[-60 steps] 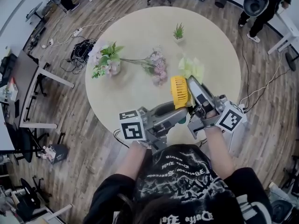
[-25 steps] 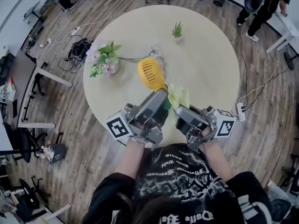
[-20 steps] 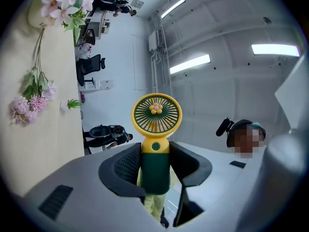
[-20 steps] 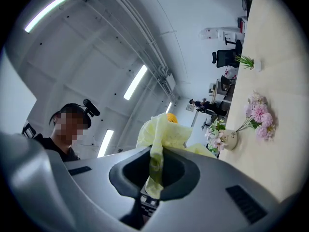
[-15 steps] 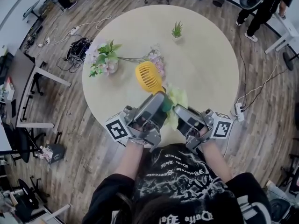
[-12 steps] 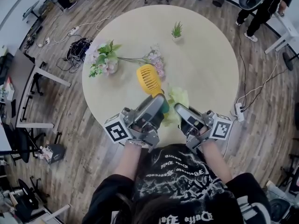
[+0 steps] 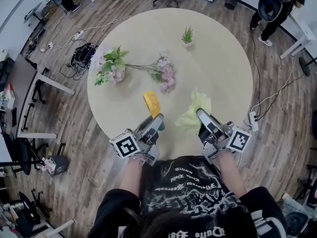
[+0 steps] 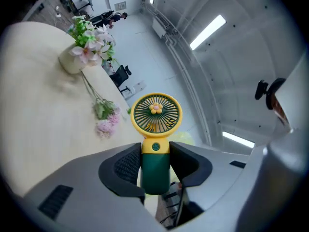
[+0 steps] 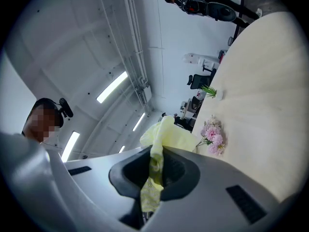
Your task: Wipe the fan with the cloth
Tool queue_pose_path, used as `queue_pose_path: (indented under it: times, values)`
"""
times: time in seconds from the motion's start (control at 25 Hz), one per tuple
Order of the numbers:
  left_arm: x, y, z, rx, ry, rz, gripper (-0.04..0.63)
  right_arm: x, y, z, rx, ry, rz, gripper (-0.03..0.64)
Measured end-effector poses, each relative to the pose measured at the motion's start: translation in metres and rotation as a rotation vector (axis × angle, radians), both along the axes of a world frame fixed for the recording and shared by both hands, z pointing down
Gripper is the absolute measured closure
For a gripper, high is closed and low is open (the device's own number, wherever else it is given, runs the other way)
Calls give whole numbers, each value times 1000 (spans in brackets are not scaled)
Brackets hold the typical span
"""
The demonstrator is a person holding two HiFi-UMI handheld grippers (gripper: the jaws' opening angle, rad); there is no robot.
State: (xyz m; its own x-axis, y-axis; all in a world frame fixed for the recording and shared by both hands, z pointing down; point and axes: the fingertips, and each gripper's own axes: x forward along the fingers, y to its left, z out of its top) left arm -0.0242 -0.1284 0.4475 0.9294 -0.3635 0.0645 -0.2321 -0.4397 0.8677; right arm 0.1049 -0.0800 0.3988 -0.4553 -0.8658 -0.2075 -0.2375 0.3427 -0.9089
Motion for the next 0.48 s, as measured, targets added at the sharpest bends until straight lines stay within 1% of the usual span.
queue_pose_path:
  times: [0.08,0.16,0.36,0.48]
  values:
    - [-6,-1,24,3,-111,-13,399,4,2,2,-8,20,12,588]
    - [-7,2,41,26,-212,-2,399,8,4,3,-14,52,33,588]
    - [-7,6,85,69,-516,70,399,11,7,-4,16,114,48,588]
    - [-5,9,110,94,-670,116,399,12,8,-7,34,119,43,588]
